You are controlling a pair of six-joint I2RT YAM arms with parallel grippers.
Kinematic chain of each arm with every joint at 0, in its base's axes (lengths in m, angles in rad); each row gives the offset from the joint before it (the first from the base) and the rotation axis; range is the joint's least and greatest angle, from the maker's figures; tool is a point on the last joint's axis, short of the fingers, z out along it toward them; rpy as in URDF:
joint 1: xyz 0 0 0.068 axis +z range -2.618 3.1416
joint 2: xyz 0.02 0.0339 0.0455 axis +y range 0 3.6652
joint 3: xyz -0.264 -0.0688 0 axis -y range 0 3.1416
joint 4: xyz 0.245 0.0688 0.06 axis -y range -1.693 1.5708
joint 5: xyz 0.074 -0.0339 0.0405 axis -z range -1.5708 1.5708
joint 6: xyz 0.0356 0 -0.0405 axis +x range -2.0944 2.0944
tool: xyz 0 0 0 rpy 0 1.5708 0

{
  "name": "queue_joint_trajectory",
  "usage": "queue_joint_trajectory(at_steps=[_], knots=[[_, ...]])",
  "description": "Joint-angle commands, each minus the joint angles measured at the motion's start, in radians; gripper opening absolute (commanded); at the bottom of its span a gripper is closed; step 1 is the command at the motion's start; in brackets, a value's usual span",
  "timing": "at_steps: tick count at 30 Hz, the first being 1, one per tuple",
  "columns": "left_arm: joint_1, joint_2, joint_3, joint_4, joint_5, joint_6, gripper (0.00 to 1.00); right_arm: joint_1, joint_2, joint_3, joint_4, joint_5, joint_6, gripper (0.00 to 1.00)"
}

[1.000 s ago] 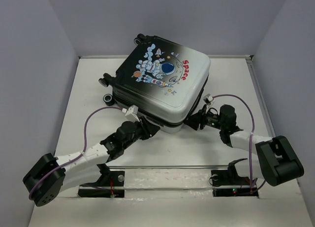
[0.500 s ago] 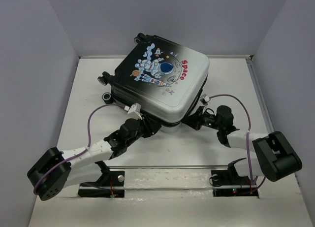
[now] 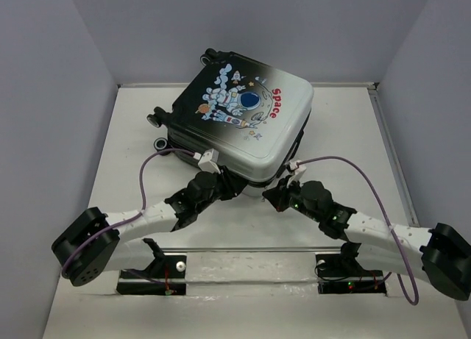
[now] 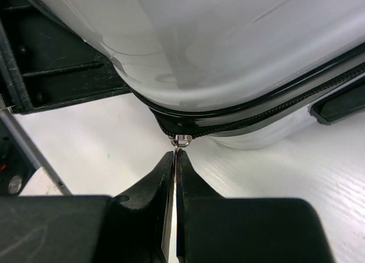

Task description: Pack the luggage

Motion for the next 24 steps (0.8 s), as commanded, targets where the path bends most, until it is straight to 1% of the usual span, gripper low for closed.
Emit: queue_joint_trajectory(at_steps=[1, 4, 6, 8, 9, 10, 11, 12, 13, 14, 17, 18, 19, 20, 21, 22, 23, 24], knots=[[0.003, 0.071, 0.081, 0.142, -0.063, 0.018, 0.38, 0.204, 0.015, 0.047, -0.276, -0.047, 0.109, 0.07], [0.002, 0.091, 0.095, 0.150, -0.053, 0.017, 0.38, 0.273, 0.043, 0.090, -0.278, -0.001, 0.129, 0.07], [0.002, 0.095, 0.096, 0.156, -0.049, 0.014, 0.37, 0.273, 0.081, 0.122, -0.196, -0.001, 0.132, 0.07], [0.002, 0.097, 0.096, 0.157, -0.041, 0.015, 0.37, 0.282, 0.186, 0.206, -0.146, 0.071, 0.141, 0.07], [0.002, 0.091, 0.092, 0.156, -0.035, 0.017, 0.37, 0.292, 0.266, 0.242, -0.140, 0.164, 0.168, 0.07], [0.002, 0.086, 0.089, 0.156, -0.033, 0.020, 0.37, 0.292, 0.267, 0.274, -0.131, 0.209, 0.190, 0.07], [0.002, 0.077, 0.078, 0.142, -0.038, 0.023, 0.37, 0.292, 0.333, 0.315, -0.073, 0.273, 0.204, 0.07], [0.002, 0.065, 0.073, 0.127, -0.043, 0.024, 0.37, 0.301, 0.365, 0.323, -0.027, 0.274, 0.213, 0.07], [0.003, 0.033, 0.067, 0.107, -0.049, 0.024, 0.37, 0.301, 0.392, 0.331, 0.015, 0.344, 0.237, 0.07], [0.005, 0.011, 0.060, 0.082, -0.050, 0.026, 0.41, 0.301, 0.446, 0.340, 0.064, 0.375, 0.248, 0.07], [0.052, -0.094, 0.040, -0.049, 0.012, 0.032, 0.48, 0.301, 0.494, 0.355, 0.130, 0.432, 0.267, 0.07], [0.072, -0.130, 0.037, -0.150, 0.052, 0.044, 0.56, 0.301, 0.504, 0.351, 0.133, 0.437, 0.276, 0.07], [0.124, -0.214, 0.040, -0.276, 0.072, 0.055, 0.66, 0.301, 0.506, 0.337, 0.130, 0.438, 0.287, 0.07], [0.161, -0.263, 0.049, -0.277, 0.092, 0.070, 0.67, 0.301, 0.503, 0.329, 0.128, 0.438, 0.294, 0.07], [0.202, -0.355, 0.076, -0.403, 0.152, 0.111, 0.75, 0.301, 0.491, 0.307, 0.128, 0.435, 0.303, 0.07], [0.251, -0.393, 0.099, -0.459, 0.187, 0.136, 0.80, 0.301, 0.485, 0.306, 0.127, 0.437, 0.307, 0.07], [0.354, -0.427, 0.134, -0.575, 0.213, 0.167, 0.87, 0.301, 0.475, 0.291, 0.113, 0.441, 0.310, 0.07], [0.399, -0.458, 0.221, -0.637, 0.258, 0.199, 0.89, 0.301, 0.459, 0.282, 0.107, 0.444, 0.311, 0.07]])
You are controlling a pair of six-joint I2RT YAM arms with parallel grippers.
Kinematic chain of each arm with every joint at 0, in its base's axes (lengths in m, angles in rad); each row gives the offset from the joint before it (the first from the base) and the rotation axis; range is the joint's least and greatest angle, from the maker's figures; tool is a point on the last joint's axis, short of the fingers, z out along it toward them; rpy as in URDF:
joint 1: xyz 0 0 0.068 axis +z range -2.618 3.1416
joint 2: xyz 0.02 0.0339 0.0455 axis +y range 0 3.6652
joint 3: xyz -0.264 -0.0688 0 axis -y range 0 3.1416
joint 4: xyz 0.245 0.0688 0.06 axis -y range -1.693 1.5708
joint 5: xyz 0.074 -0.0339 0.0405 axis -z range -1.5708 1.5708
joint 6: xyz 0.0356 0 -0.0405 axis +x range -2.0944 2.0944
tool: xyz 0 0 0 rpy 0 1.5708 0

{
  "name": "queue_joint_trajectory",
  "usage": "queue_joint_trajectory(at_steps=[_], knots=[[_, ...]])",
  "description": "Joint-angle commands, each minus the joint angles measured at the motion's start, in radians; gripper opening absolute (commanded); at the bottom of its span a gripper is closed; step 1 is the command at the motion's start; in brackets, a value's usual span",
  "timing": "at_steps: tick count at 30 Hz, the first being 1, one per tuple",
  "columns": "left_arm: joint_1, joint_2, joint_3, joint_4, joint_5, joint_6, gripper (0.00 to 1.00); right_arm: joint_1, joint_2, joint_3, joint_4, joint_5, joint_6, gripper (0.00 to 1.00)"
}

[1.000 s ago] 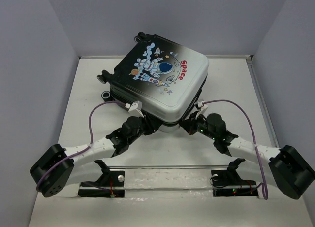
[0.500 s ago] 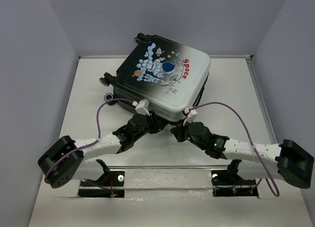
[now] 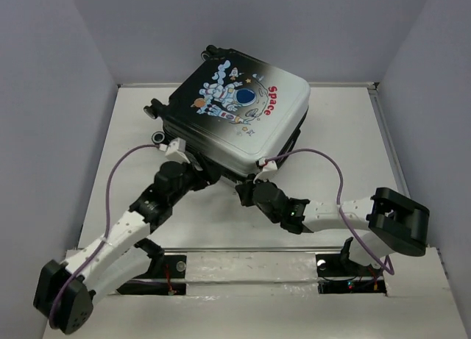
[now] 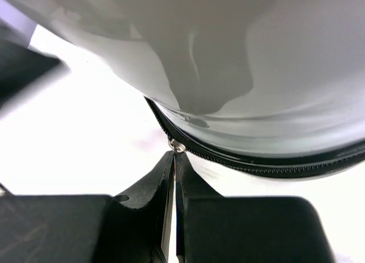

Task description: Pack the luggage

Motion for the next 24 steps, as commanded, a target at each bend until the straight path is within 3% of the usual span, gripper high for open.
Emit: queue_joint_trajectory(at_steps=[1, 4, 7, 9, 15, 24], knots=[[0.255, -0.139, 0.227, -0.306, 0.166, 0.183, 0.91, 0.025, -0.021, -0.050, 0.019, -0.066, 0.076, 0.07], [0.372, -0.057, 0.385, -0.418, 0.268, 0.260, 0.96, 0.025, -0.052, -0.065, 0.005, -0.071, 0.076, 0.07], [0.572, 0.066, 0.415, -0.349, 0.452, 0.256, 0.96, 0.025, -0.058, -0.069, -0.022, -0.065, 0.076, 0.07], [0.682, 0.117, 0.418, -0.277, 0.474, 0.212, 0.95, 0.025, -0.057, -0.067, -0.035, -0.071, 0.073, 0.07], [0.762, 0.235, 0.449, -0.101, 0.380, 0.135, 0.96, 0.025, -0.063, -0.091, 0.001, -0.112, 0.073, 0.07], [0.785, 0.453, 0.623, -0.035, 0.316, 0.093, 0.96, 0.025, -0.078, -0.108, 0.005, -0.121, 0.066, 0.07]])
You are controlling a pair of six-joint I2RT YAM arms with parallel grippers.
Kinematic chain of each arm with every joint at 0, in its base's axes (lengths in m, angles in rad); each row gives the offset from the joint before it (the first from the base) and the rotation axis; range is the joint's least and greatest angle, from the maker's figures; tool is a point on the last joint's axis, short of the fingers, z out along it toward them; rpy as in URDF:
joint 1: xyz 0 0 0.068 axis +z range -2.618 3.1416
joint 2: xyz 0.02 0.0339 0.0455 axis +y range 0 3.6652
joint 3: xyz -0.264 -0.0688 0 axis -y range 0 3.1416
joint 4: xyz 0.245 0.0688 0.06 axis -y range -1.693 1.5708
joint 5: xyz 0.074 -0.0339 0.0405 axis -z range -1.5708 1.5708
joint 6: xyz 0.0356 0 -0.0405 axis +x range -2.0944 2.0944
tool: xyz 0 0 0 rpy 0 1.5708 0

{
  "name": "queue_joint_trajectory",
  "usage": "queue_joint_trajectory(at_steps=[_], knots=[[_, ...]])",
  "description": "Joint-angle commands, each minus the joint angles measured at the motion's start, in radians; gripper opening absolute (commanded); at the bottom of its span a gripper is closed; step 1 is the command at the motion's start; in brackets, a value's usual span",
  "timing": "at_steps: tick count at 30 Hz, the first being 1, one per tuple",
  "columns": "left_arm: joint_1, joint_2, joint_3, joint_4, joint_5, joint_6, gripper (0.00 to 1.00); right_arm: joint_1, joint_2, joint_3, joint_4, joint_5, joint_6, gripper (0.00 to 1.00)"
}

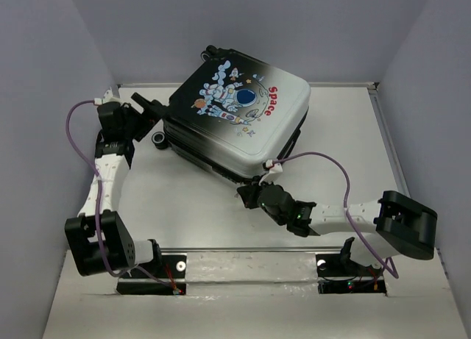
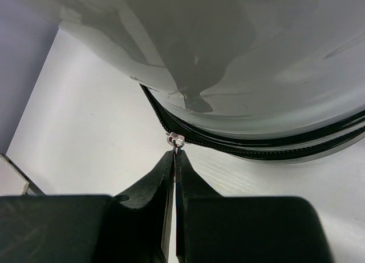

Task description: Pack the luggage

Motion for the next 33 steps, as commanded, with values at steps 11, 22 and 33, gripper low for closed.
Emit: queue_joint_trajectory(at_steps=[11, 22, 33], knots=[[0.028, 0.294, 0.205, 0.139, 0.002, -0.023, 0.93, 0.027, -0.064, -0.042, -0.048, -0.078, -0.025, 0.07], [0.030, 0.374, 0.269, 0.193, 0.038, -0.105, 0.89, 0.027, -0.053, -0.038, -0.048, -0.092, -0.028, 0.07], [0.034, 0.385, 0.299, 0.084, 0.056, -0.088, 0.99, 0.027, -0.024, -0.025, -0.054, -0.113, -0.033, 0.07]])
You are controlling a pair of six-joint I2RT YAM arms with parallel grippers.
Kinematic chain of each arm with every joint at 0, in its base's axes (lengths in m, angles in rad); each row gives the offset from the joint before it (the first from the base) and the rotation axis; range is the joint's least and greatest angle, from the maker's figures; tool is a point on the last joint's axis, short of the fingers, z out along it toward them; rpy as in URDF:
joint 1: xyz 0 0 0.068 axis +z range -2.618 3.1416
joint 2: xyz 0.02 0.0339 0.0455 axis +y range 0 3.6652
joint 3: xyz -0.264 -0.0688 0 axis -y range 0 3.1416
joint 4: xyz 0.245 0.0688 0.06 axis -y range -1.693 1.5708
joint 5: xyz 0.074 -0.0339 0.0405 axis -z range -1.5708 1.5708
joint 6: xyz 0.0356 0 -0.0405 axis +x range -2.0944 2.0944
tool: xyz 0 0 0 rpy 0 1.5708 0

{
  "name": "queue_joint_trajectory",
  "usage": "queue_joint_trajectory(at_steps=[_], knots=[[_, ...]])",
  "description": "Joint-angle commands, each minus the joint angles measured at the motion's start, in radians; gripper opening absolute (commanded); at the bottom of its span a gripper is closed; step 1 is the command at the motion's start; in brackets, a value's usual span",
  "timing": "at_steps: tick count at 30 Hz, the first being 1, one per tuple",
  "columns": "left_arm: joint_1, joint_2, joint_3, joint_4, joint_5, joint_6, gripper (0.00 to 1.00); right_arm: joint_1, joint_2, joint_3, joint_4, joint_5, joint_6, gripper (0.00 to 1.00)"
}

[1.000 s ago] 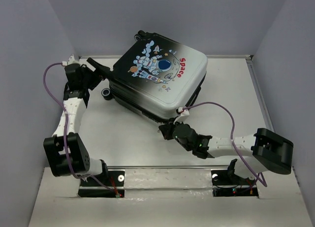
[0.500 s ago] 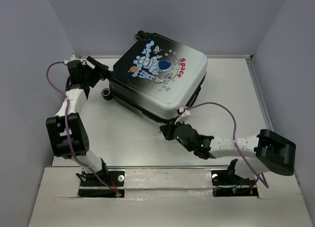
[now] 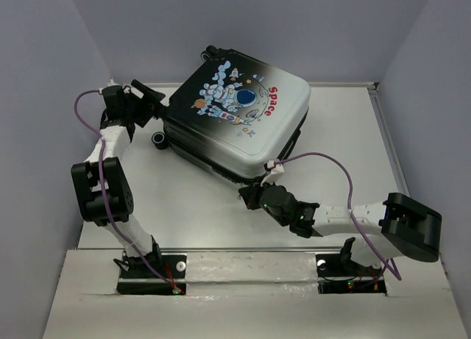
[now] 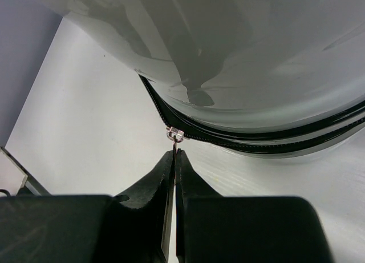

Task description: Pack the luggage

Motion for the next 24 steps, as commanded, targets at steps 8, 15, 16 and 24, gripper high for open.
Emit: queue_joint_trajectory(at_steps=[8, 15, 16, 24], knots=[[0.057, -0.296, -0.147, -0.073, -0.149, 0.072, 0.99, 0.027, 0.012, -0.013, -0.031, -0.116, -0.012, 0.07], [0.056, -0.421, -0.205, -0.088, -0.164, 0.070, 0.99, 0.027, 0.019, -0.012, -0.017, -0.134, -0.024, 0.07], [0.056, -0.408, -0.202, -0.088, -0.122, 0.065, 0.99, 0.027, 0.017, -0.010, -0.018, -0.133, -0.026, 0.07], [0.051, -0.301, -0.143, -0.094, -0.027, 0.036, 0.99, 0.027, 0.009, -0.016, -0.014, -0.131, -0.026, 0.07]])
